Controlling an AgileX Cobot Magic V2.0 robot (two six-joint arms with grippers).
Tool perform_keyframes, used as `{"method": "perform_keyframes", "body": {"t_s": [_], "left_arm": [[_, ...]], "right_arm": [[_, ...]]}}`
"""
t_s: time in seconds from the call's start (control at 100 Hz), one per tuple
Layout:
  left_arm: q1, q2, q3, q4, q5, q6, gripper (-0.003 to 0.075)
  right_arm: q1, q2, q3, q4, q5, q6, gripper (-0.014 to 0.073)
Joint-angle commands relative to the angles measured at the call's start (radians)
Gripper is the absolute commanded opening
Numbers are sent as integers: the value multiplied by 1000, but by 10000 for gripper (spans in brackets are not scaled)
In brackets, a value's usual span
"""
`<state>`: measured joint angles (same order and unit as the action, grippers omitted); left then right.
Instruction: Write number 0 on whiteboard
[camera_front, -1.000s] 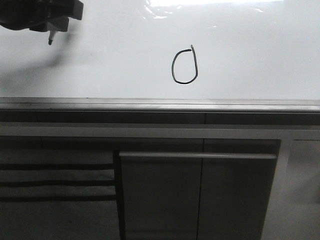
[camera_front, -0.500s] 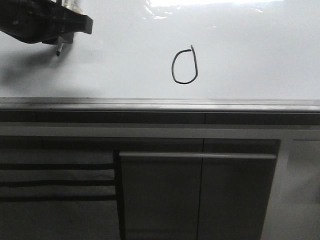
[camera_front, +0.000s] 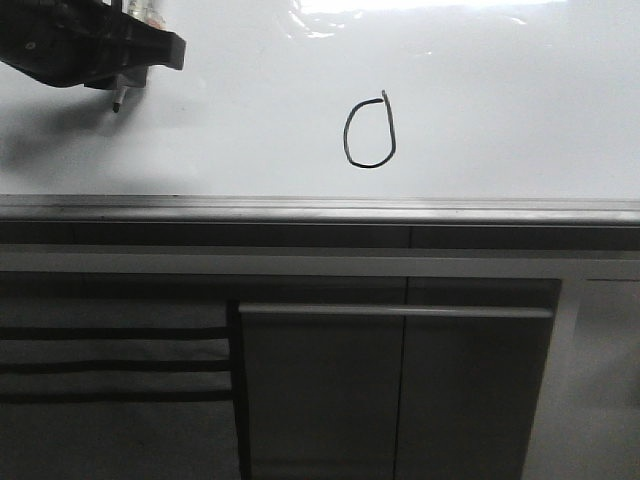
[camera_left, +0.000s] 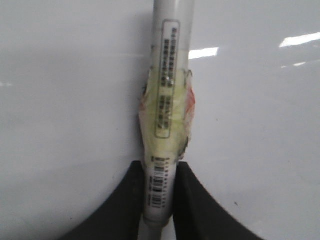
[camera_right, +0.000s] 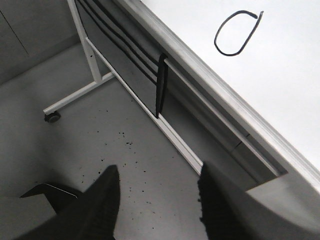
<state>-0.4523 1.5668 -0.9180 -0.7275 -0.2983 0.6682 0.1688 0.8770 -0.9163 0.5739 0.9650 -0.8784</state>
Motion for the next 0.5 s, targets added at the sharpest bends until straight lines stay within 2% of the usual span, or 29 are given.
{"method": "perform_keyframes", "body": {"t_s": [0.0,0.28,0.49], "left_arm": [[7,-27,-33,16,-44,-1,109],[7,-27,-33,21,-44,0,268],[7,-35,-33,46,-35,1,290]], "right_arm": [[-8,-12,-21,39,-43,1,326],[-8,-12,-21,39,-43,1,326],[-8,-12,-21,39,-43,1,326]]}}
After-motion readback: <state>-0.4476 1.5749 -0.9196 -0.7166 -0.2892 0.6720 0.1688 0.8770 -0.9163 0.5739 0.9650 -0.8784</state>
